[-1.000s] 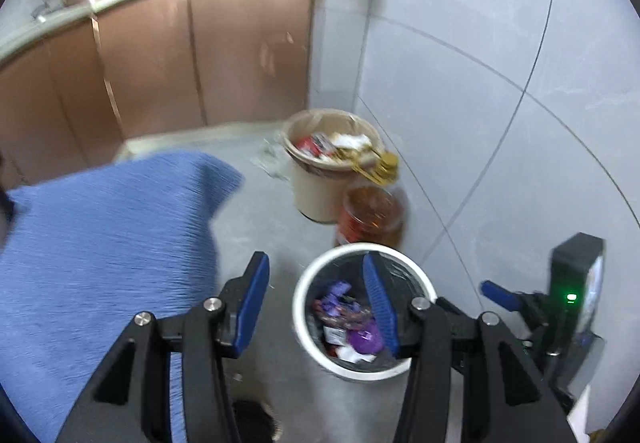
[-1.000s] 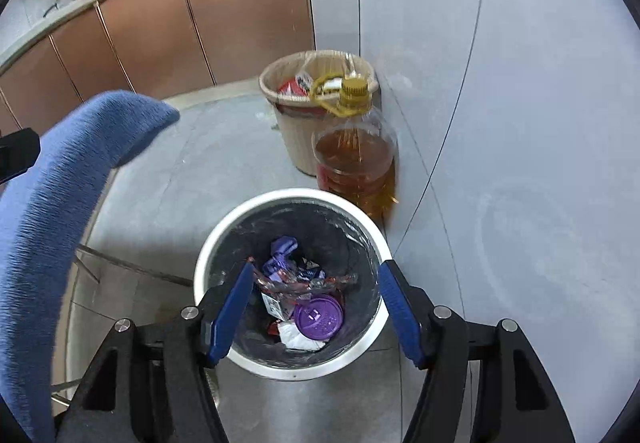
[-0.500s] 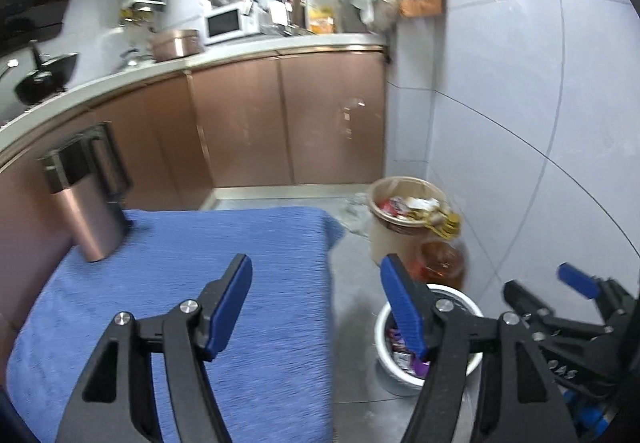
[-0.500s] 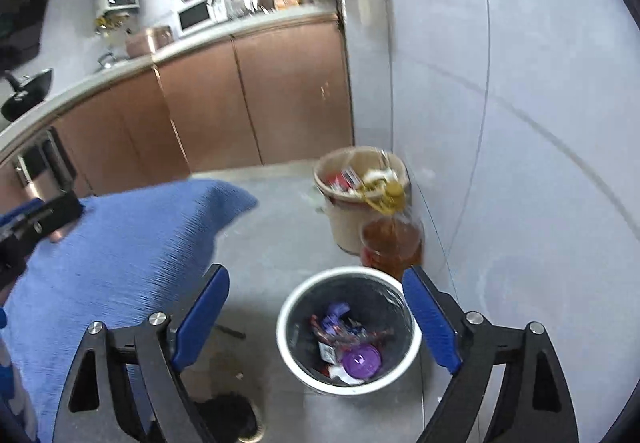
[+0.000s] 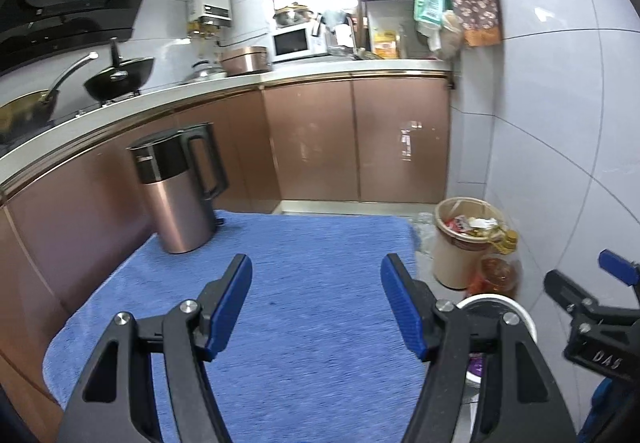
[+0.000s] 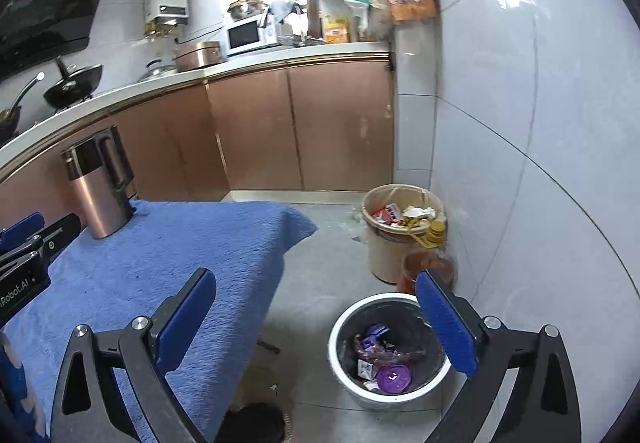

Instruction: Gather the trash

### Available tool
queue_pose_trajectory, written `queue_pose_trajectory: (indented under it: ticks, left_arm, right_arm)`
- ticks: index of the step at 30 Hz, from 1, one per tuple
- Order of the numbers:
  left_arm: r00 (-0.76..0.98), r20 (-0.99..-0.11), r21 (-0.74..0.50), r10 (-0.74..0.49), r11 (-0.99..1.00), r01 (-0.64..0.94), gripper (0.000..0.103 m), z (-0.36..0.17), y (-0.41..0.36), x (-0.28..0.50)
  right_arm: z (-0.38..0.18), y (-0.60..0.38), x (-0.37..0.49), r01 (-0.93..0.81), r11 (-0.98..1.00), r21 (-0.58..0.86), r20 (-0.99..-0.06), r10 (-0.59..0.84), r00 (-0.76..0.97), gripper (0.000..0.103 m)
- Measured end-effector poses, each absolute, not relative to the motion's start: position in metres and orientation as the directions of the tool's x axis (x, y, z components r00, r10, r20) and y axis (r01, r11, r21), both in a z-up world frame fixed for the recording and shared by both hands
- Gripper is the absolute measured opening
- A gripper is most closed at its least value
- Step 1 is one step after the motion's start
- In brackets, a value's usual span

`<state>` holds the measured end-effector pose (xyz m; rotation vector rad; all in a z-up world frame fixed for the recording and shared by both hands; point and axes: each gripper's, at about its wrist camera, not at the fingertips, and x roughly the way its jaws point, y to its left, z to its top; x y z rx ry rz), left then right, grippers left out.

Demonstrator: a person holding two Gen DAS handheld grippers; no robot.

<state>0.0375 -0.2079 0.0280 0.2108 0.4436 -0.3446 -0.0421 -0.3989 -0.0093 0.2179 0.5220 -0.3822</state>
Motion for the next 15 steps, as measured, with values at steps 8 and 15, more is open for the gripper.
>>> queue_pose_trajectory:
  ticks: [8, 15]
  left_arm:
    - [0.883, -0.420, 0.113, -0.211, 0.953, 0.281, 0.082, 0.026, -0.167, 0.039]
    - [0.899, -0.407, 0.110, -0.159, 0.969, 0.221, 0.084, 0.026, -0.149, 0.043]
  right_arm:
    - [-0.007, -0.377, -0.037, 0.391, 0.916, 0.091, -0.519, -0.291, 0.804, 0.102]
    - [-0.011, -0.367, -0.031, 0.379, 0.922, 0.073, -0.528, -0.287, 0.799, 0.102]
